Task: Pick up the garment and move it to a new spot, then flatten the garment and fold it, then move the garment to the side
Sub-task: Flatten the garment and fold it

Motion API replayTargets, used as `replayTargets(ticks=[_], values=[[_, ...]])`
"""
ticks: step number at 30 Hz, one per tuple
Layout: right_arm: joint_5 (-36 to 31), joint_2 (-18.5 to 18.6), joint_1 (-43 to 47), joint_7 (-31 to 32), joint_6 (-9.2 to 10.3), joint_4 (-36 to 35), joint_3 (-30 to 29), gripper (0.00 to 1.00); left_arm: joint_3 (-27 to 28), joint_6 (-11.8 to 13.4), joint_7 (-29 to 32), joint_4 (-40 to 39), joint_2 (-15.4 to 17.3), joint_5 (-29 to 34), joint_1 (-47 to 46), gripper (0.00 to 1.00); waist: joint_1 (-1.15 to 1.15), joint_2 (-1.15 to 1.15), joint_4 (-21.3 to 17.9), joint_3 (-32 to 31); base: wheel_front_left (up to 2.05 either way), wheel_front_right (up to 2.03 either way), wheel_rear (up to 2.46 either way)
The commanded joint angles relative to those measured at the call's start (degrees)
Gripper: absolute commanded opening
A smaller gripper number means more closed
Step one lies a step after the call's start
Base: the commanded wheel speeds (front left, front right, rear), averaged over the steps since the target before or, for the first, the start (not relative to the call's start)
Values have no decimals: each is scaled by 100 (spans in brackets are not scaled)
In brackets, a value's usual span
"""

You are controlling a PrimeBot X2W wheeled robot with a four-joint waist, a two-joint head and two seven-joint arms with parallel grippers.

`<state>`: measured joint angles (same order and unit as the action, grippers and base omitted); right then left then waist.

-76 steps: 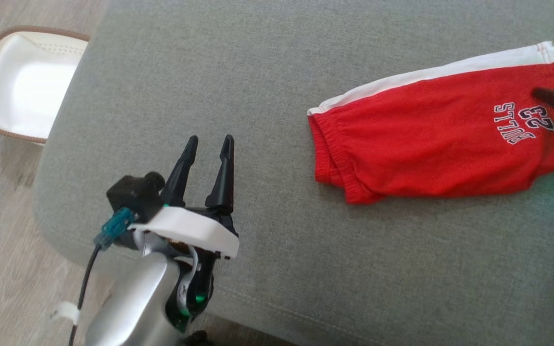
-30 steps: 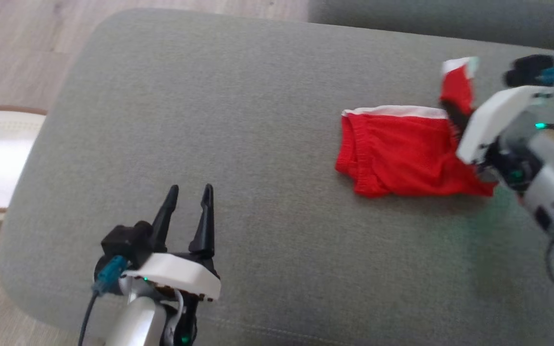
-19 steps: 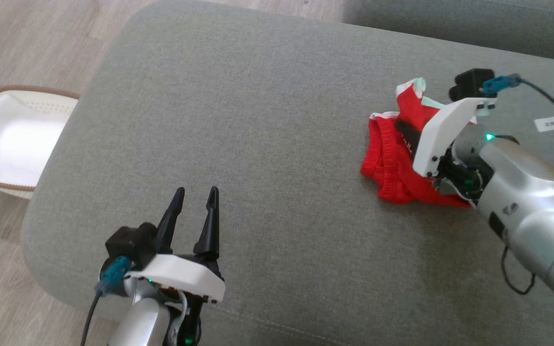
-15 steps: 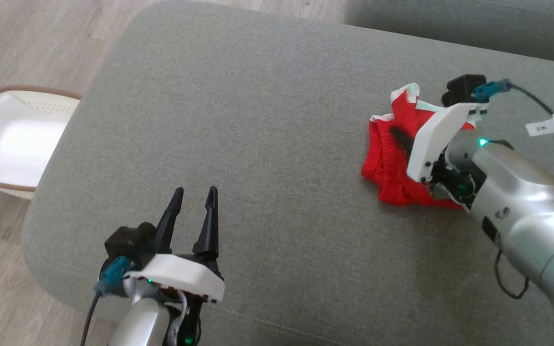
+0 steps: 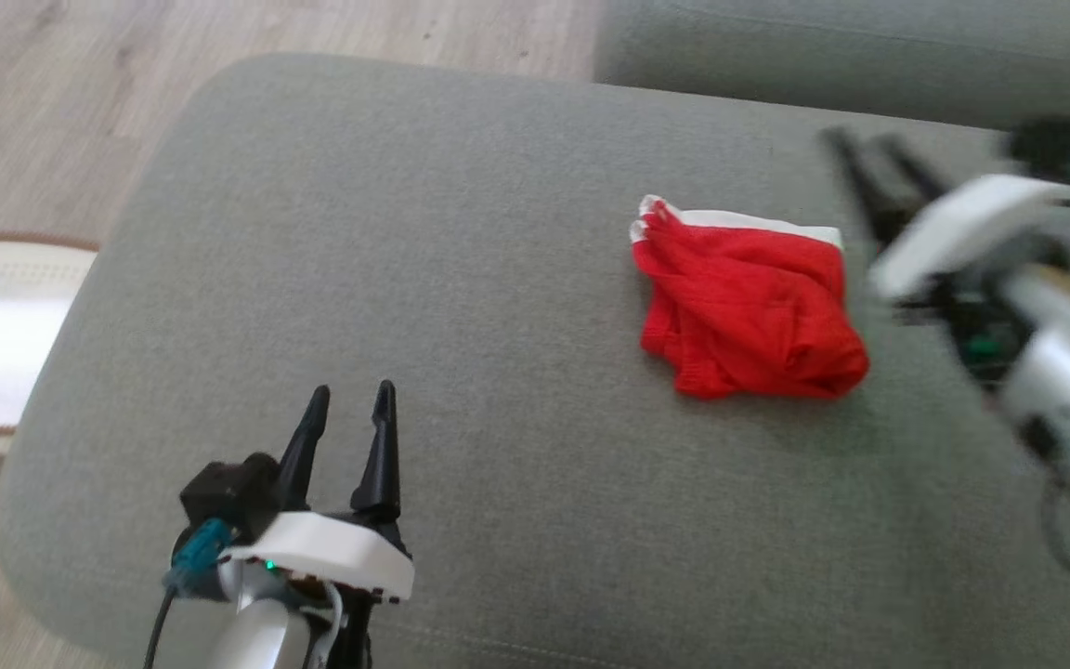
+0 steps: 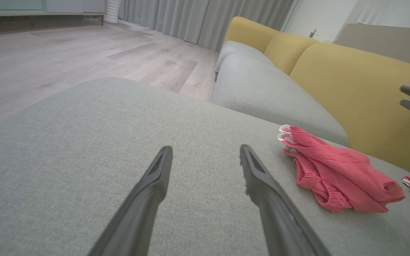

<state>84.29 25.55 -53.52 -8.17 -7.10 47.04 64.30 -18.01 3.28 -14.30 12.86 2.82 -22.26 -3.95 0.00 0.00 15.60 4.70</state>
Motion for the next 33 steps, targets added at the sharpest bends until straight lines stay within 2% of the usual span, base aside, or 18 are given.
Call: replayTargets(ticks=[1, 4, 8, 9, 11, 15, 19, 25, 29, 33], values=[[16, 333, 161, -267, -39, 59, -145, 100, 208, -33, -70, -230, 6, 53, -151, 100, 0, 0, -87, -40, 0, 0, 0], [132, 535, 328, -304, -39, 340, -255, 100, 191, -62, -70, -233, 6, 63, -158, 100, 0, 0, -110, -26, 0, 0, 0], [251, 570, 412, -155, -39, 599, -298, 100, 152, -76, -70, -229, 6, 63, -192, 100, 0, 0, -77, 17, 0, 0, 0], [341, 550, 426, -72, -39, 650, -343, 93, 133, -79, -70, -232, 6, 64, -205, 100, 0, 0, -52, 37, 0, 0, 0], [683, 469, 473, 185, -39, 669, -534, 0, 112, -77, -70, -232, 6, 72, -229, 100, 0, 0, 9, 73, 0, 0, 0], [1545, 268, 615, 1074, -39, 567, -959, 0, 83, -55, -70, -232, 6, 72, -249, 100, 0, 0, 166, 121, 0, 0, 0], [2044, 79, 756, 1823, -39, 511, -1133, 0, 67, -38, -70, -223, 6, 63, -245, 100, 0, 0, 326, 139, 0, 0, 0], [2406, -248, 943, 2651, -39, 791, -1115, 0, 99, -31, -70, -207, 6, 63, -250, 100, 0, 0, 509, 154, 0, 0, 0], [2535, -397, 1080, 2988, -39, 590, -1164, 0, 139, -25, -70, -203, 6, 60, -227, 100, 0, 0, 538, 147, 0, 0, 0], [2355, -612, 1247, 3124, -39, 68, -1049, 0, 173, -7, -70, -184, 6, 66, -204, 100, 0, 0, 476, 117, 0, 0, 0]])
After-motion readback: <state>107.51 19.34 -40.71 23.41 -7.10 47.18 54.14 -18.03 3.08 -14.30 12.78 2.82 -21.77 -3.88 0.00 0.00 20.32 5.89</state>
